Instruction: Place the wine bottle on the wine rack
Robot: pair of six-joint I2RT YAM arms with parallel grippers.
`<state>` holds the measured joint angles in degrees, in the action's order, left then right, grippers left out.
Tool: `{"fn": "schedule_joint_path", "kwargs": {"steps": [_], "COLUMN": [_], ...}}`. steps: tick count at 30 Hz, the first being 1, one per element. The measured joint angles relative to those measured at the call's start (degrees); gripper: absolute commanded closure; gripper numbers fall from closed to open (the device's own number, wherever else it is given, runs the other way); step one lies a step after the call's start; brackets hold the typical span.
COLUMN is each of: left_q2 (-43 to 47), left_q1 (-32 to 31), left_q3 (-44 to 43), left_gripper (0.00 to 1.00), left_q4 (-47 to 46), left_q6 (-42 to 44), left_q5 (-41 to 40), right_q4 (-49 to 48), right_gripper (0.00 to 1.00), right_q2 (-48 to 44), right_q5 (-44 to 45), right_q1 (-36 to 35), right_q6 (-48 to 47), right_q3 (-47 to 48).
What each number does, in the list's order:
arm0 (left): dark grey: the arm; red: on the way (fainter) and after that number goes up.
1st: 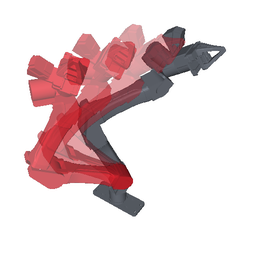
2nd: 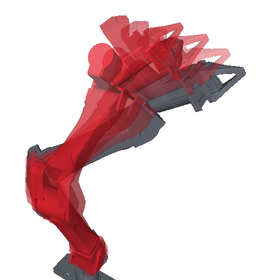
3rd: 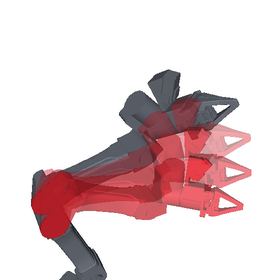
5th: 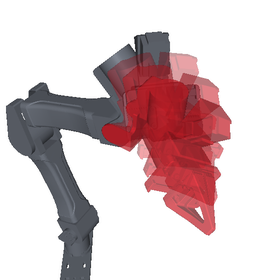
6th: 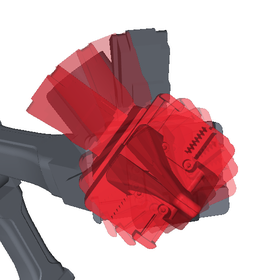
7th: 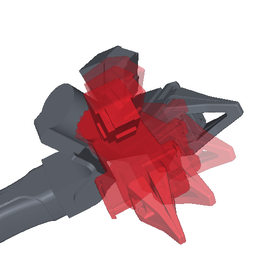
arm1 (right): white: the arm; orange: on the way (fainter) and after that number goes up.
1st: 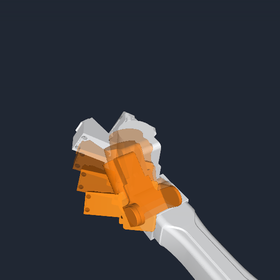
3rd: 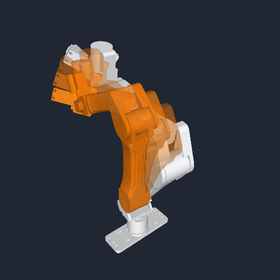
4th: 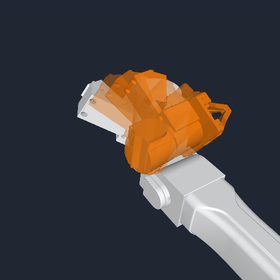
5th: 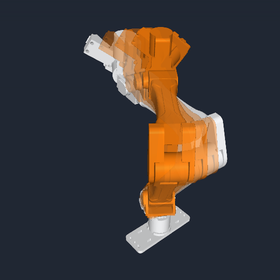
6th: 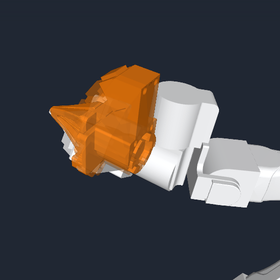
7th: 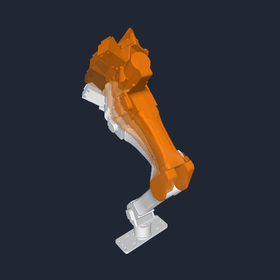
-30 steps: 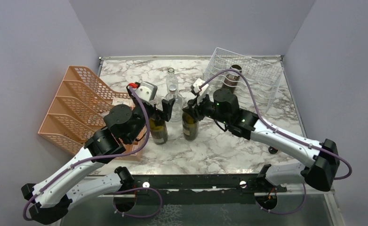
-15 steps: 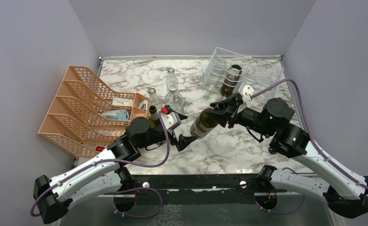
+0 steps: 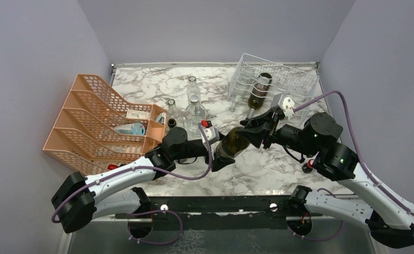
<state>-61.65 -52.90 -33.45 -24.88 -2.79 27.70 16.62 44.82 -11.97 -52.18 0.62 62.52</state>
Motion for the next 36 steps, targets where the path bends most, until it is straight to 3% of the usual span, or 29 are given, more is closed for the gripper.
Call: {"fn": "schedule_joint_path", "kwargs": {"steps": [6,8,12,14,16,19,22,27,36], "left_q2": [-1.29,-1.53,-1.60,-1.57,-1.27,-0.09,1.18,0.94,-2.91], "left_q1": [-0.48,-0.70,-1.03,-1.11,-1.18,-1.29,-1.44,-1.09,-1.05], "left_q3": [0.00,0.00,0.00,0.00,0.00,0.00,0.00,-0.11,-5.46], "left_gripper": [0.13,0.20,0.64,1.00,1.00,1.00,1.00,1.00,1.00], "left_q4": [-6.03,-7.19,-8.57,-8.90,-9.16,-9.29,-9.18,-8.76,-5.57], "left_q6": [1.16,2.21,5.51,6.80,7.96,10.01,15.08,27.17,45.38], "left_q5": [4.24,5.25,6.71,6.40,5.90,4.52,2.01,-4.07,-11.61], "right_q4": [-0.17,-0.17,-0.42,-0.24,0.11,0.42,1.81,5.11,10.75], "right_gripper": [0.99,0.99,0.97,0.89,0.79,0.54,0.42,0.34,0.32], "right_q2": [-1.79,-2.19,-2.58,-2.73,-2.75,-2.84,-3.04,-5.22,-6.10], "right_q5": [-3.65,-4.94,-6.23,-6.80,-7.30,-7.76,-8.35,-7.15,0.96], "right_q1": [0.00,0.00,0.09,0.15,0.15,0.15,0.00,0.00,0.00], "right_q6": [0.44,0.39,0.28,-0.24,-0.50,-0.79,1.49,4.31,7.72], "right_q3": [0.22,0.22,0.24,0.44,0.90,1.75,3.32,5.66,8.85]}}
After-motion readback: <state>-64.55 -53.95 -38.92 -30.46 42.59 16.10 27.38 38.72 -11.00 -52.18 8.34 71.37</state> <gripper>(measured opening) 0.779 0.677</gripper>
